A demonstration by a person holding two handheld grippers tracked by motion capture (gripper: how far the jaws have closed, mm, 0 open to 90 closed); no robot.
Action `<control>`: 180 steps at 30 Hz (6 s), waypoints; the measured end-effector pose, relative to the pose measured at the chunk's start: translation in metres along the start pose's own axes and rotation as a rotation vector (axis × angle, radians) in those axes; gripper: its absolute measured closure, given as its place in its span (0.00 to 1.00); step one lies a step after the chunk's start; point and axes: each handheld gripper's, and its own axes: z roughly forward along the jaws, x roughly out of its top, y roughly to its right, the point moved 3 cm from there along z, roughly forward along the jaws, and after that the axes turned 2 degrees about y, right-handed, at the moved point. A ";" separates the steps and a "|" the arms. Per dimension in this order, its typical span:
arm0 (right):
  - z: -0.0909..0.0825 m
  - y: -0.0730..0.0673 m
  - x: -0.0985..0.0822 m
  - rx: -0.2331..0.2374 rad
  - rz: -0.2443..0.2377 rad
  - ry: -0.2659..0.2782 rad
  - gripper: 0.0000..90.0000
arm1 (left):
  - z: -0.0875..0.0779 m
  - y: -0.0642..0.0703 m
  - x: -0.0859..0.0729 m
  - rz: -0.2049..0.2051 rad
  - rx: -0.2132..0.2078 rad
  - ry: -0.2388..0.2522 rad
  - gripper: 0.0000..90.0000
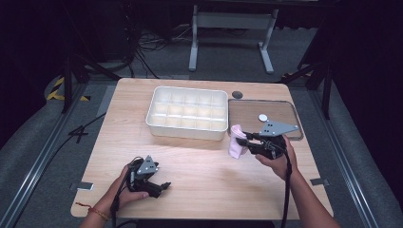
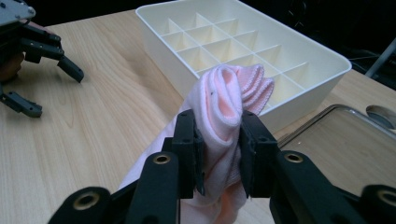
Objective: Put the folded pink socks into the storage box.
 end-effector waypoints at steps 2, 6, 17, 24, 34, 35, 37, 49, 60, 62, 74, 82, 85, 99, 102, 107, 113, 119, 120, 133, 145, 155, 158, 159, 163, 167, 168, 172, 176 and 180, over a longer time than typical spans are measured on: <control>0.000 0.002 0.003 -0.008 -0.004 0.001 0.79 | 0.000 0.000 0.000 0.000 0.000 0.000 0.15; 0.000 0.006 0.009 -0.023 -0.010 0.004 0.79 | 0.000 0.000 0.000 0.000 0.000 0.000 0.15; 0.004 0.016 0.024 -0.035 -0.025 0.008 0.79 | 0.000 0.000 0.000 0.000 0.000 0.001 0.15; 0.010 0.019 0.033 -0.033 -0.040 0.010 0.79 | 0.000 0.000 0.000 0.000 0.000 0.000 0.15; 0.021 0.025 0.039 -0.036 -0.045 0.006 0.79 | 0.000 0.000 0.000 0.000 0.000 0.000 0.15; 0.022 0.025 0.040 -0.036 -0.042 0.007 0.79 | 0.000 0.000 0.000 0.001 0.000 0.000 0.15; 0.024 0.027 0.042 -0.039 -0.038 0.006 0.79 | 0.000 0.000 0.000 0.000 0.000 0.000 0.15; 0.038 0.035 0.051 -0.063 -0.052 -0.005 0.79 | 0.000 0.000 0.000 0.000 0.000 0.000 0.15; 0.049 0.041 0.057 -0.067 -0.055 -0.017 0.79 | 0.000 0.000 0.000 0.001 0.001 0.000 0.15; 0.052 0.041 0.059 -0.063 -0.058 -0.019 0.79 | 0.000 0.000 0.000 0.001 0.001 0.000 0.15; 0.074 0.039 0.059 -0.075 -0.087 -0.072 0.79 | 0.000 0.000 0.000 0.000 0.002 -0.001 0.15; 0.087 0.040 0.056 -0.090 -0.099 -0.104 0.79 | 0.000 0.000 0.000 0.001 0.001 -0.003 0.15; 0.095 0.041 0.054 -0.088 -0.108 -0.121 0.79 | -0.001 0.000 0.000 0.002 -0.001 -0.008 0.15; 0.120 0.044 0.041 -0.114 -0.156 -0.229 0.79 | 0.000 0.000 0.000 -0.004 0.001 0.001 0.16; 0.123 0.046 0.038 -0.132 -0.167 -0.247 0.78 | 0.000 0.000 0.000 -0.004 0.002 0.001 0.16; 0.128 0.049 0.033 -0.130 -0.159 -0.273 0.78 | 0.000 0.000 0.000 -0.002 0.002 0.003 0.16; 0.130 0.045 0.033 -0.080 -0.168 -0.300 0.78 | 0.000 0.000 0.000 -0.003 0.002 0.002 0.16; 0.135 0.043 0.029 -0.040 -0.184 -0.347 0.78 | 0.000 0.000 0.000 -0.002 0.000 0.003 0.16; 0.136 0.042 0.028 -0.033 -0.184 -0.355 0.78 | -0.001 0.000 0.000 0.002 0.001 -0.001 0.16; 0.141 0.044 0.024 -0.007 -0.198 -0.406 0.76 | 0.000 0.000 0.000 -0.001 -0.001 -0.001 0.16; 0.149 0.051 0.027 0.059 -0.135 -0.520 0.78 | 0.000 0.000 0.000 -0.002 0.002 -0.002 0.15; 0.152 0.051 0.029 0.061 -0.145 -0.573 0.79 | 0.000 0.001 0.000 -0.005 0.004 0.000 0.15; 0.154 0.049 0.029 0.055 -0.155 -0.592 0.79 | 0.000 0.001 0.000 -0.009 0.005 0.002 0.16; 0.155 0.049 0.029 0.051 -0.164 -0.606 0.79 | 0.000 0.001 0.000 -0.004 0.007 0.000 0.15; 0.156 0.049 0.031 0.056 -0.169 -0.620 0.78 | 0.000 0.001 0.000 -0.006 0.007 0.001 0.16; 0.152 0.051 0.031 0.065 -0.147 -0.604 0.74 | 0.000 0.001 0.000 -0.013 0.007 0.006 0.15; 0.151 0.052 0.032 0.066 -0.148 -0.601 0.72 | 0.000 0.001 0.000 -0.013 0.006 0.006 0.15; 0.145 0.054 0.033 0.074 -0.116 -0.578 0.67 | 0.000 0.001 0.000 -0.013 0.007 0.006 0.15; 0.138 0.054 0.038 0.052 -0.108 -0.551 0.58 | 0.000 0.001 0.000 -0.013 0.006 0.004 0.15; 0.131 0.054 0.045 0.042 -0.114 -0.520 0.57 | 0.000 0.001 0.000 -0.012 0.008 -0.001 0.15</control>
